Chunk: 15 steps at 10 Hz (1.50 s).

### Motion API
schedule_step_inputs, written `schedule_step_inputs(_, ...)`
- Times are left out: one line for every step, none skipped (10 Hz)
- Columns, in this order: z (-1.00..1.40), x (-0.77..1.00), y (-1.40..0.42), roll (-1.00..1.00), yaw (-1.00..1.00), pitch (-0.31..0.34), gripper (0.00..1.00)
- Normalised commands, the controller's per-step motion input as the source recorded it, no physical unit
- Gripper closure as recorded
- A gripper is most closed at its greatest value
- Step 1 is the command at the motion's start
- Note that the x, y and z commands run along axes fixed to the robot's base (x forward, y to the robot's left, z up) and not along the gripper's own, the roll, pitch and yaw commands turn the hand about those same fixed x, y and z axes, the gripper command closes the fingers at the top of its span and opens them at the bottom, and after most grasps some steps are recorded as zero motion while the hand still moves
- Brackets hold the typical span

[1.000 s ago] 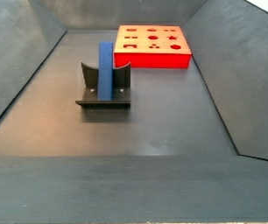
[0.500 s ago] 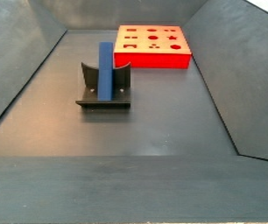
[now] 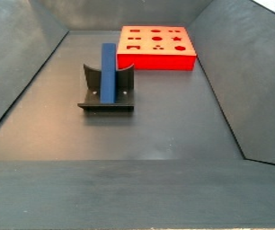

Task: Pick up the rectangle object. Move up. Place the rectangle object on the fixture. Regrasp the rectangle object. Move to above the board. Insert the rectangle object.
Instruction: Regrasp the rectangle object.

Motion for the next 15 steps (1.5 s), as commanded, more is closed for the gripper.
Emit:
schedule_step_inputs(0.01,0.01,-0.02,1.00,0.03,0.022,0.00)
schedule_step_inputs(0.01,0.02,-0.02,1.00,0.04,0.027,0.00)
schedule_step_inputs(0.00,0.03,-0.03,1.00,0.04,0.038,0.00)
schedule_step_inputs(0.00,0.04,-0.03,1.00,0.04,0.048,0.00)
schedule_step_inputs(0.00,0.06,-0.03,1.00,0.05,0.061,0.00)
schedule_step_inputs(-0.01,0.07,-0.03,1.00,0.05,0.078,0.00)
schedule_step_inputs(0.00,0.09,-0.04,1.00,0.07,0.112,0.00)
schedule_step_inputs(-0.01,0.10,-0.04,1.00,0.08,0.128,0.00)
schedule_step_inputs(-0.01,0.11,-0.05,1.00,0.11,0.161,0.00)
schedule_step_inputs(0.00,0.10,-0.05,1.00,0.14,0.187,0.00)
schedule_step_inputs(-0.01,0.10,-0.05,0.85,0.17,0.184,0.00)
schedule_step_inputs(-0.01,0.10,-0.05,0.72,0.18,0.173,0.00)
schedule_step_inputs(-0.01,0.10,-0.05,0.40,0.21,0.135,0.00)
schedule_step_inputs(0.00,0.10,-0.04,0.30,0.21,0.115,0.00)
schedule_step_inputs(0.00,0.08,-0.04,0.20,0.21,0.066,0.00)
